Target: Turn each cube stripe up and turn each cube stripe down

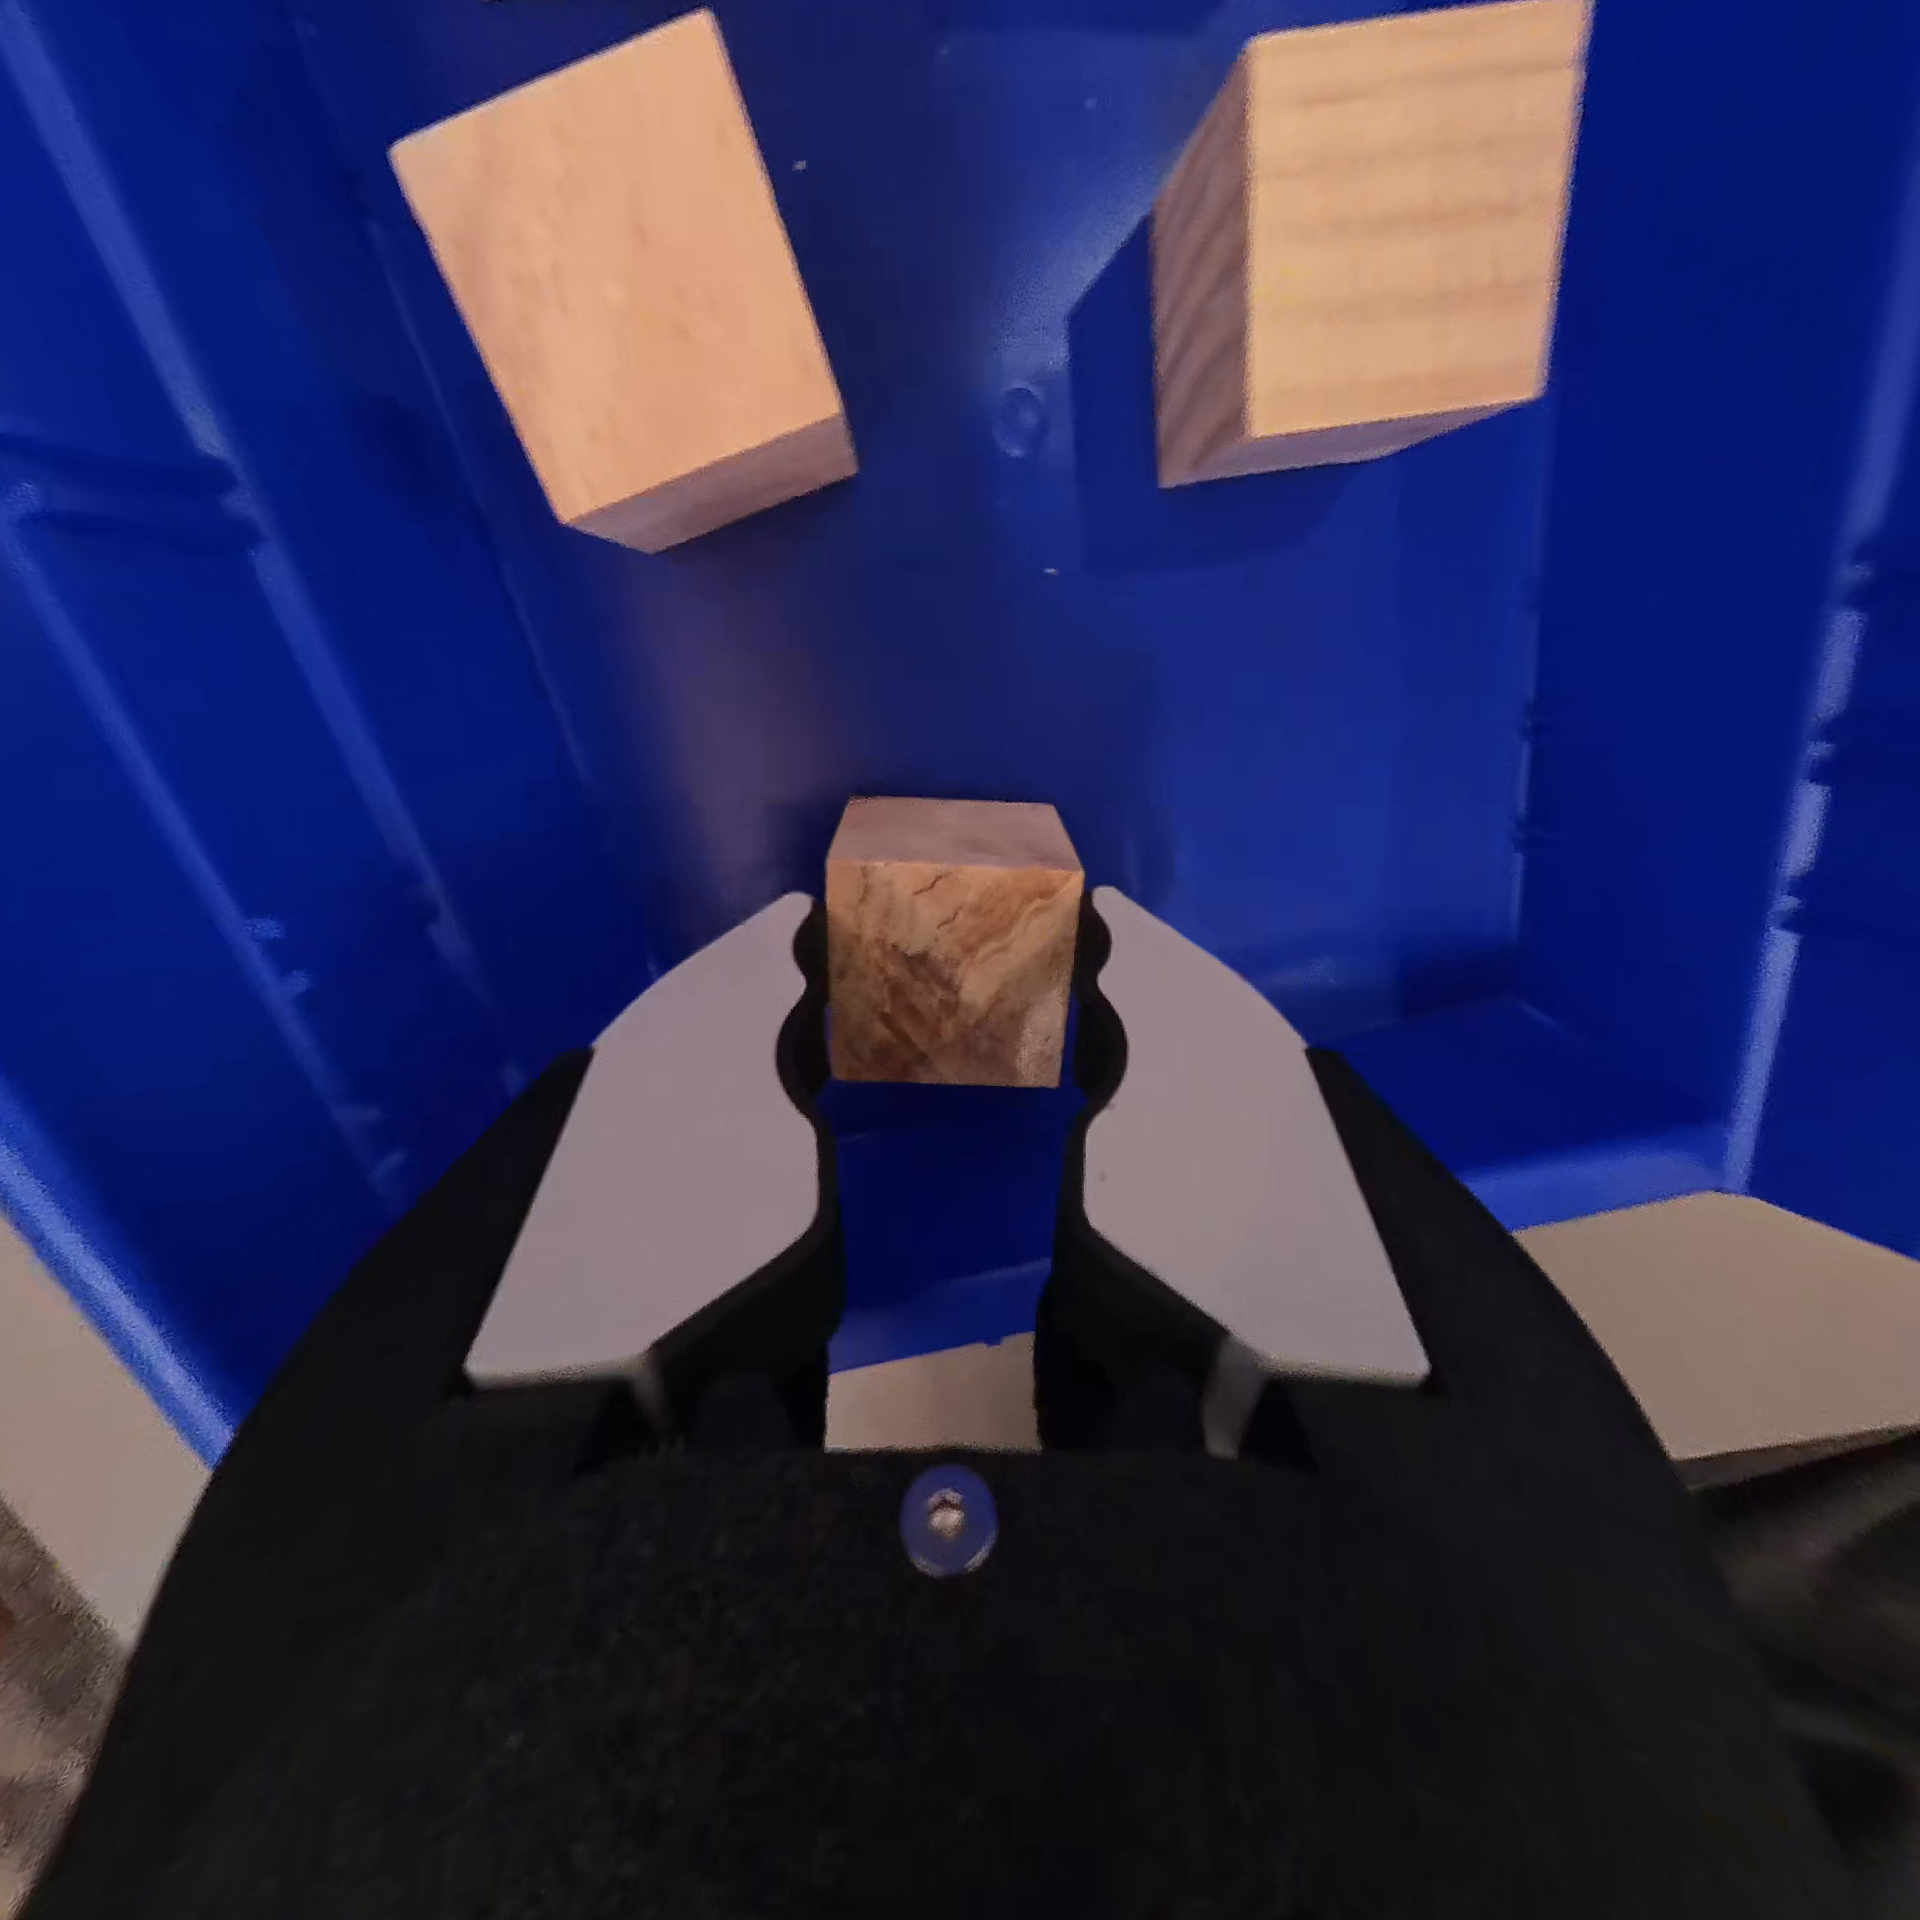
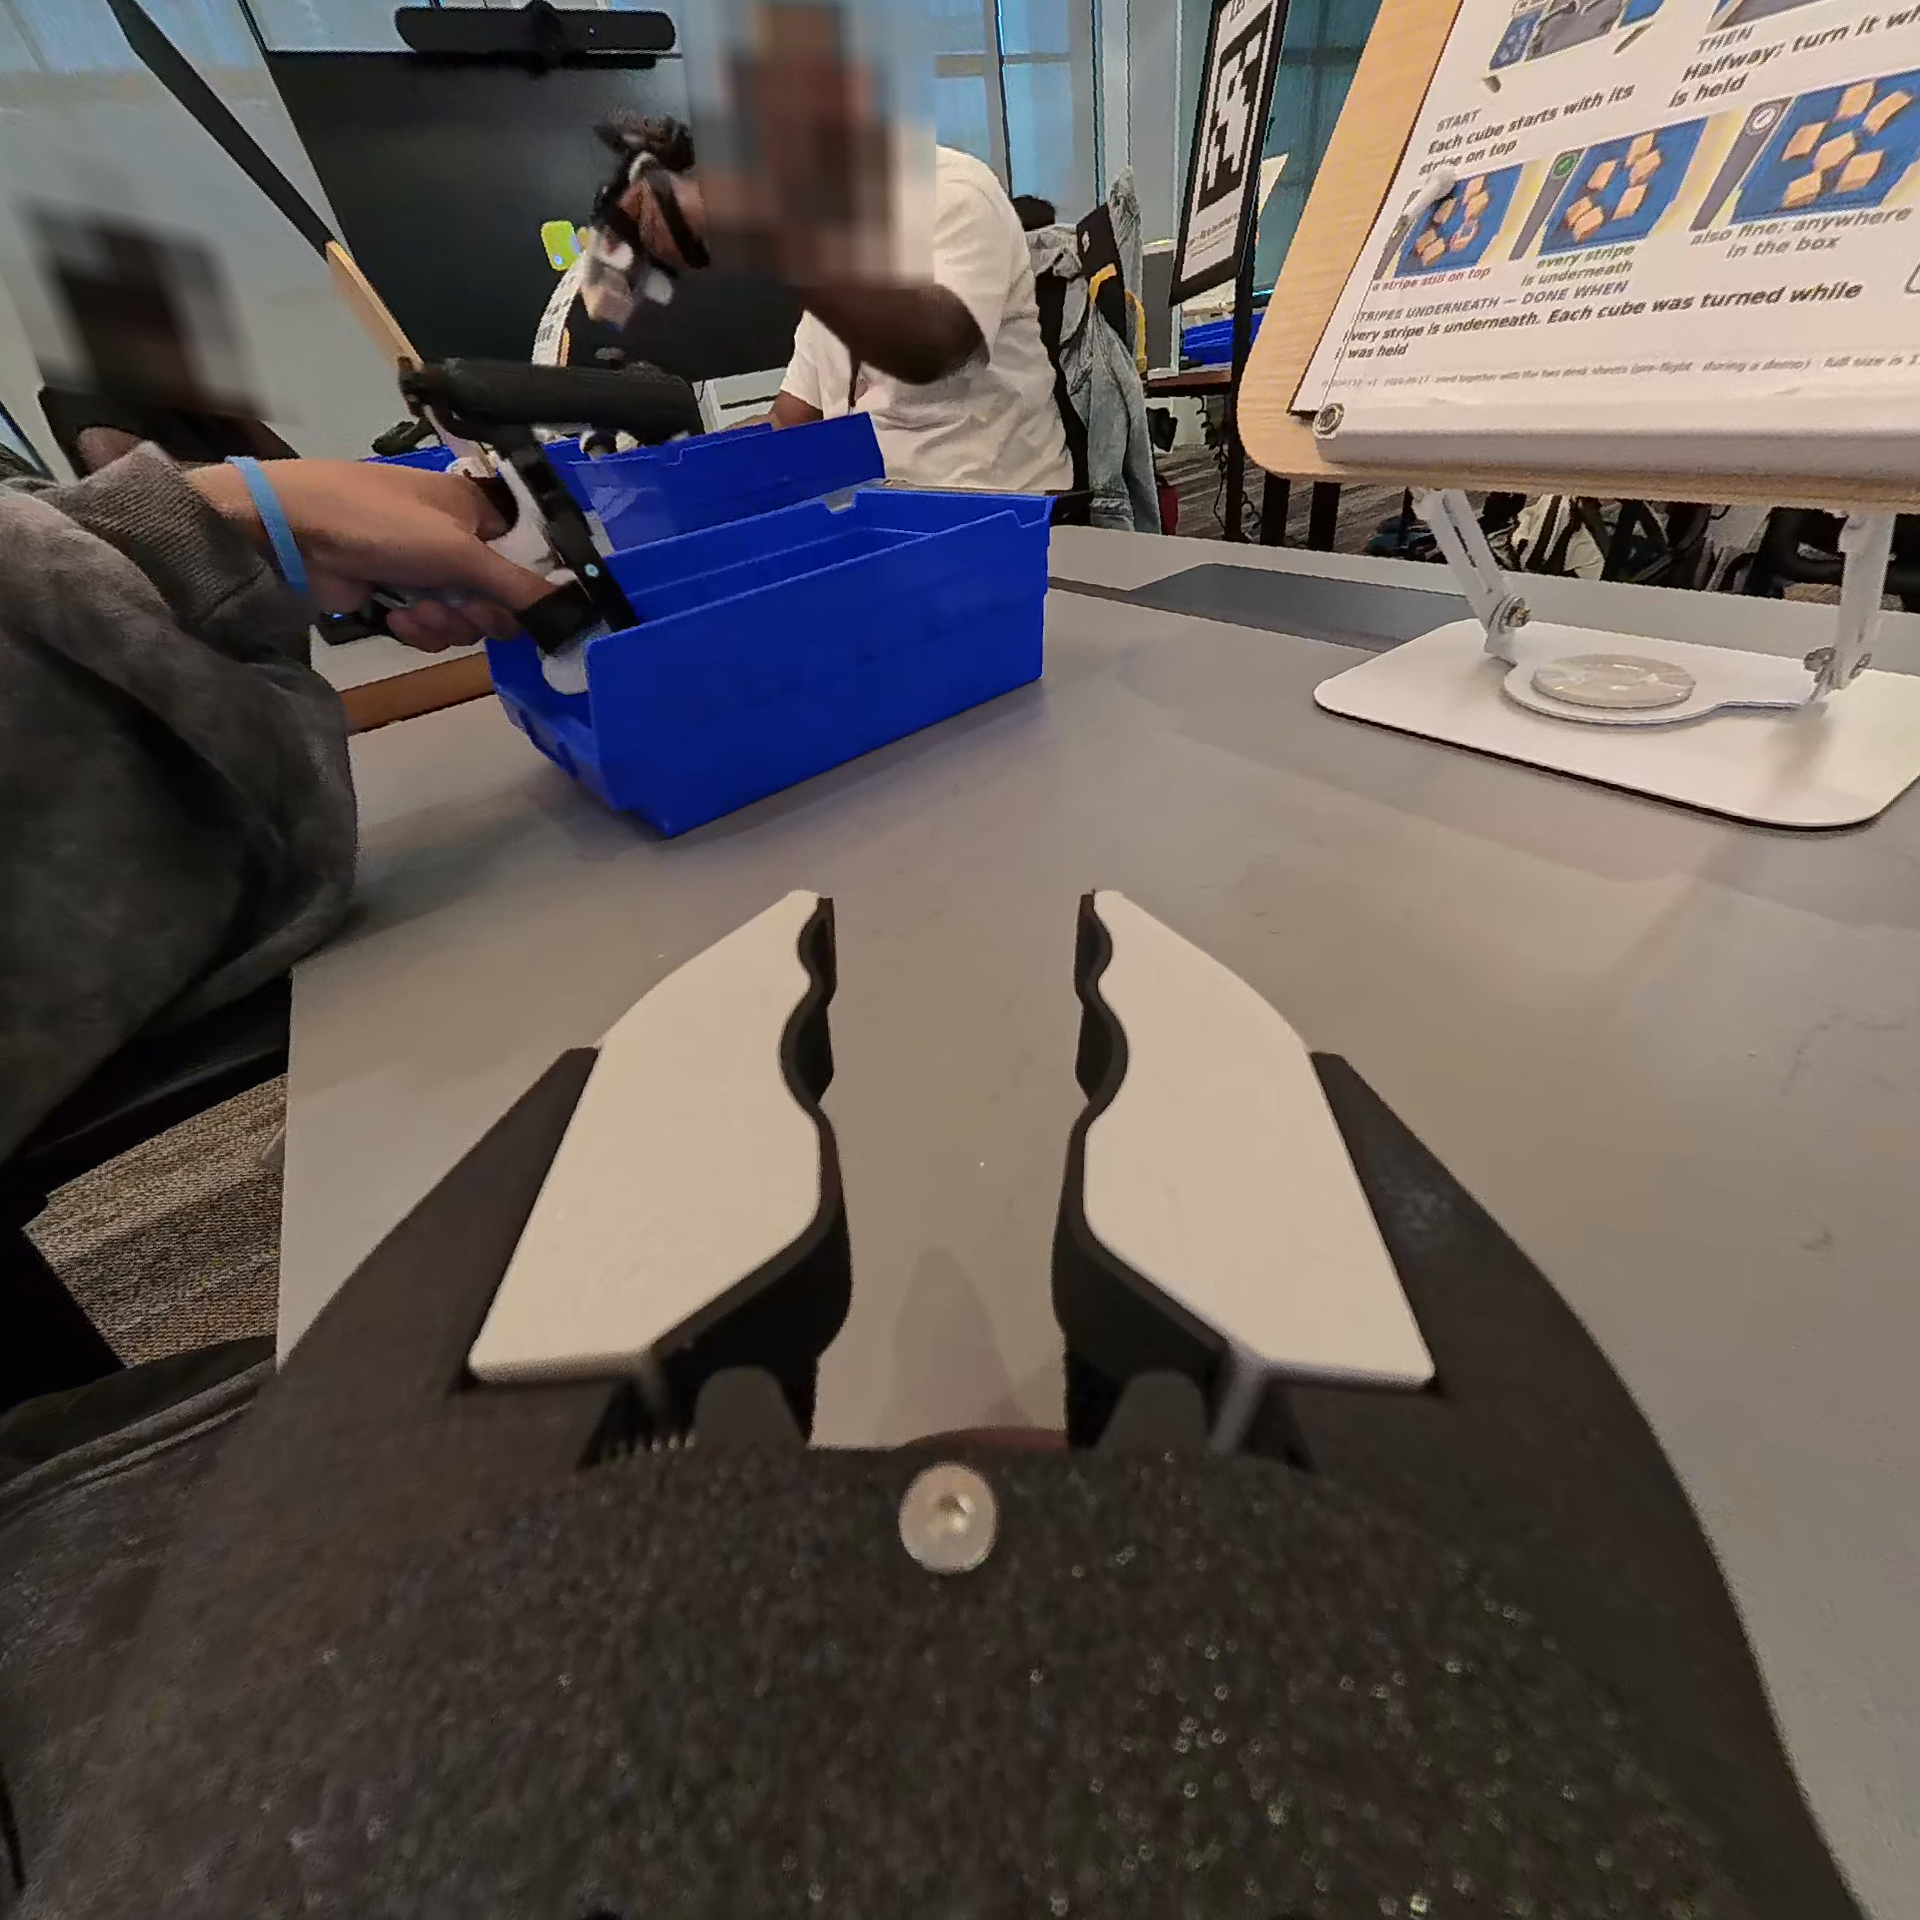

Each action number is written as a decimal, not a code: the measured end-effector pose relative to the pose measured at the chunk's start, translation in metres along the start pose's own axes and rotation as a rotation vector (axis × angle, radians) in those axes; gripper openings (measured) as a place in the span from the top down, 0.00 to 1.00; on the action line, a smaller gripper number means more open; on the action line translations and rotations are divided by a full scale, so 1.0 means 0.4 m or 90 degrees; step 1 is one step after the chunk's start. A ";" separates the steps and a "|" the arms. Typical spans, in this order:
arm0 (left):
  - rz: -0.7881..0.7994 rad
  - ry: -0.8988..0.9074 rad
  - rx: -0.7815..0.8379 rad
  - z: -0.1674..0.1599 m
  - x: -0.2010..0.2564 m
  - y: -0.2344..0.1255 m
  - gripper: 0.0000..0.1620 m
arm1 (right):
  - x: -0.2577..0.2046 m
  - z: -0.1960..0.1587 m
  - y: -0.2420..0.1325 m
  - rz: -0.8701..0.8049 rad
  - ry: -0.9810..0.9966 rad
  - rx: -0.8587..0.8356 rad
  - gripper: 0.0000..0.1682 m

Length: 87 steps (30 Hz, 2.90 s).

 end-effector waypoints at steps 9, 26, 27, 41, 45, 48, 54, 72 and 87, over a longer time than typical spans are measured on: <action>-0.235 0.072 0.310 0.095 0.252 -0.281 0.73 | 0.002 0.015 -0.011 -0.005 -0.009 0.026 0.74; -0.982 0.000 0.147 0.147 0.873 -0.210 0.73 | 0.031 0.058 0.002 0.008 -0.164 0.073 0.65; -1.001 0.002 0.133 0.141 0.887 -0.213 0.73 | 0.022 0.066 0.008 0.051 -0.164 0.051 0.65; -1.020 -0.031 0.100 0.111 0.924 -0.209 0.73 | -0.009 0.166 0.096 0.209 -0.205 0.015 0.48; -1.017 -0.027 0.089 0.101 0.938 -0.203 0.73 | -0.010 0.167 0.092 0.203 -0.231 0.017 0.72; -1.030 -0.028 0.078 0.094 0.944 -0.208 0.73 | -0.012 0.171 0.085 0.211 -0.233 0.017 0.72; -0.939 0.082 0.155 0.084 0.941 -0.211 0.63 | -0.003 0.193 0.068 0.214 -0.206 0.023 0.72; -0.377 0.270 0.539 -0.144 0.780 -0.093 0.59 | 0.602 0.298 -0.245 -0.513 0.134 -0.353 0.72; -0.376 0.287 0.496 -0.146 0.778 -0.077 0.61 | 0.799 -0.062 -0.362 -0.594 0.359 -0.679 0.72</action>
Point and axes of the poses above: each gripper's, where its closed fingertips meet, y out along the fingers, z out of its top, x = y × z across the jaws, the point moved 3 cm from there along -y, back along the fingers, and after that the axes turned 1 degree about -z, right-handed, at the moved point
